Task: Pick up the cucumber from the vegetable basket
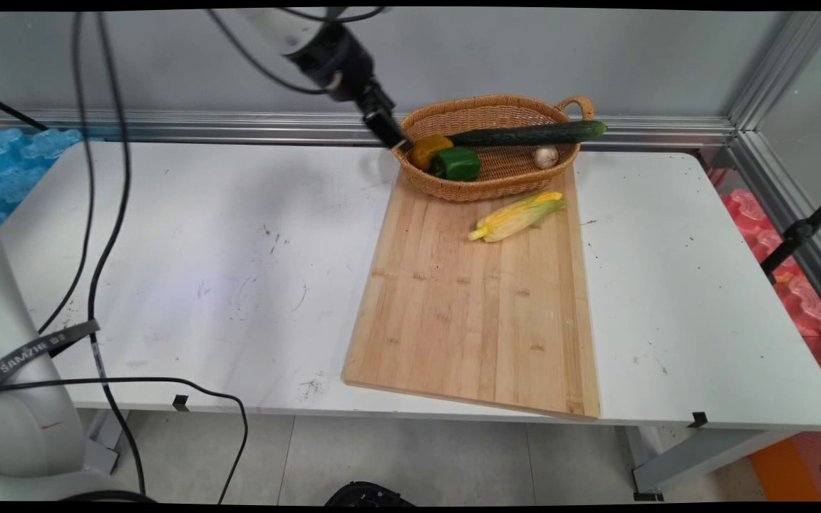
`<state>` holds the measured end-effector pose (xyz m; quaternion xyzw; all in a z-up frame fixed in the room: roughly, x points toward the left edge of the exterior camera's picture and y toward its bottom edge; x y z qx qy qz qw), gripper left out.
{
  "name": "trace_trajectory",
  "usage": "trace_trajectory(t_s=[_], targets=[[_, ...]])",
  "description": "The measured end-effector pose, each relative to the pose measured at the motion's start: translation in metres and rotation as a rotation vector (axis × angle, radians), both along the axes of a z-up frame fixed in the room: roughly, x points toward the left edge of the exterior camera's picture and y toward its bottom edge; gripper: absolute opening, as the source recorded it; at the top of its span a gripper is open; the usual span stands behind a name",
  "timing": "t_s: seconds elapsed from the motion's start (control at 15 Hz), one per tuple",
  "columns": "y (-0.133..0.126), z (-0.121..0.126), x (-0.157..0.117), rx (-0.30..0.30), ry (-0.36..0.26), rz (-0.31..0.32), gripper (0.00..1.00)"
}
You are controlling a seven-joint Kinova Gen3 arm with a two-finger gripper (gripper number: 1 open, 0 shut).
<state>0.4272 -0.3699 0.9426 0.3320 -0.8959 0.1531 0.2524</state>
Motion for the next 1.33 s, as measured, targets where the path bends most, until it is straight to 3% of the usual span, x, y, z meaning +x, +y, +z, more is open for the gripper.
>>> trace_trajectory(t_s=[0.2,0.67,1.33], targets=[[-0.035,-0.01,-0.019,-0.034,0.023,0.022,1.0],[-0.108,-0.051,-0.064,-0.131,0.015,-0.021,1.0],[-0.18,-0.117,-0.111,-0.257,-0.093,-0.157,1.0]])
